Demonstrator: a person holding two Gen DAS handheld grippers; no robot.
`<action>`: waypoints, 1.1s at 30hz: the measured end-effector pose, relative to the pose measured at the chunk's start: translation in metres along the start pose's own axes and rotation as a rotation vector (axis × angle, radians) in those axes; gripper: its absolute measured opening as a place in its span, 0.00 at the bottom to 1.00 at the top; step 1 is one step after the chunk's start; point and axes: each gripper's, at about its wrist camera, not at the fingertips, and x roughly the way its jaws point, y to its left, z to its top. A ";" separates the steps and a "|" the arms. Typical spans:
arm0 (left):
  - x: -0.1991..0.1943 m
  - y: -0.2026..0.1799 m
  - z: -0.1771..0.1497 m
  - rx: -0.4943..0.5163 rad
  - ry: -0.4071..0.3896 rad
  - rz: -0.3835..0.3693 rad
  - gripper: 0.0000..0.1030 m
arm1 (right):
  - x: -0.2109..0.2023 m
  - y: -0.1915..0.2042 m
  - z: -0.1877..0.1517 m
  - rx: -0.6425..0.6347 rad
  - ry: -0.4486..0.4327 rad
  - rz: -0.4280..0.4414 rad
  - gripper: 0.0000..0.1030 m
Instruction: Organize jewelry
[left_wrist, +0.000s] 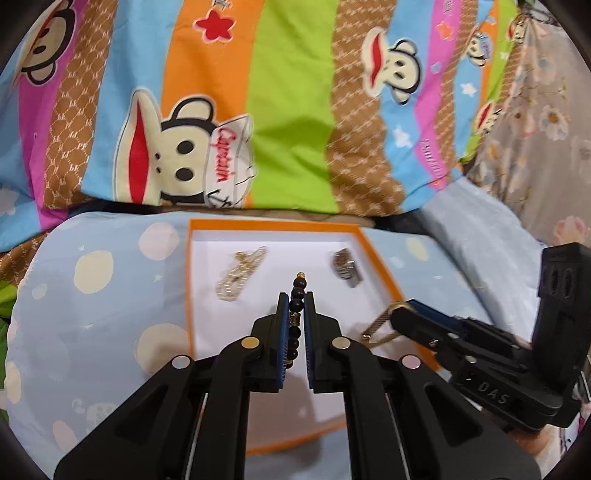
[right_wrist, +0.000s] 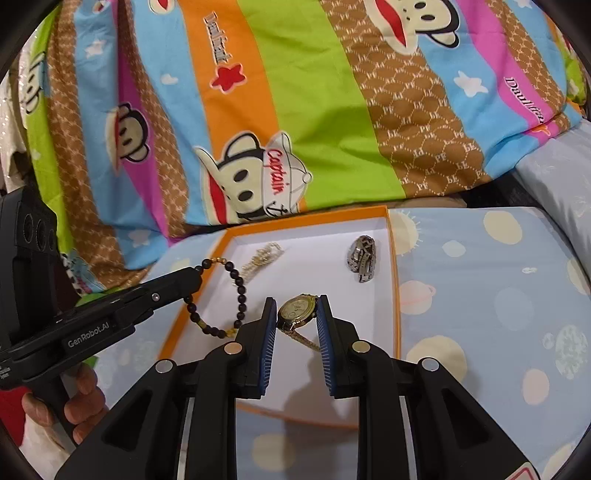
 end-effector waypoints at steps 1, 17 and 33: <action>0.007 0.004 0.000 0.006 0.009 0.030 0.07 | 0.004 -0.001 0.000 -0.005 0.002 -0.010 0.20; -0.037 0.018 -0.002 -0.031 -0.101 0.195 0.32 | -0.062 0.006 0.008 -0.082 -0.200 -0.105 0.33; -0.142 -0.002 -0.154 -0.026 -0.092 0.244 0.52 | -0.151 0.021 -0.143 -0.028 -0.153 -0.105 0.36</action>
